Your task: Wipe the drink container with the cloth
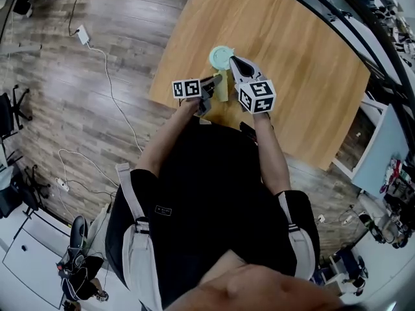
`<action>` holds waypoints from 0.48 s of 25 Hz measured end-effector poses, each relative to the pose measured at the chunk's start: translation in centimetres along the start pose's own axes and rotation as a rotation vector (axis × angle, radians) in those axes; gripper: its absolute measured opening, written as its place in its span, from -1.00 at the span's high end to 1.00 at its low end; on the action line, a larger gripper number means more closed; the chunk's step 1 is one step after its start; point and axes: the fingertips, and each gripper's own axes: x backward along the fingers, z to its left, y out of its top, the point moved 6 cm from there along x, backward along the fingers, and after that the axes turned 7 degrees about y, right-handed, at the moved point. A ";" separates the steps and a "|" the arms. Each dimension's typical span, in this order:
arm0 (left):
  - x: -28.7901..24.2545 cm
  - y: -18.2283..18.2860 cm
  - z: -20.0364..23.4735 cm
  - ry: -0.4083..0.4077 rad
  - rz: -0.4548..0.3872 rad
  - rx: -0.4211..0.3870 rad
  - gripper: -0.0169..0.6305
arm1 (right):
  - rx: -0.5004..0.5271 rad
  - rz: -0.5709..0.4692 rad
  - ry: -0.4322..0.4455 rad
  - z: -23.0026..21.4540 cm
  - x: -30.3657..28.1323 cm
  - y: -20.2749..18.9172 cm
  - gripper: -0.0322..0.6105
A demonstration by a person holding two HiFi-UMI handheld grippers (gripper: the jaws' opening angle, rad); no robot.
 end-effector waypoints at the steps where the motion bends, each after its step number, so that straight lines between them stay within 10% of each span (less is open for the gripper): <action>1: 0.3 -0.1 -0.4 -0.004 -0.001 -0.013 0.84 | 0.001 -0.004 0.001 -0.1 0.2 0.0 0.79; 12: 5.0 -0.8 -5.1 -0.022 -0.028 -0.179 0.84 | -0.076 -0.052 0.013 -0.7 2.8 -0.7 0.79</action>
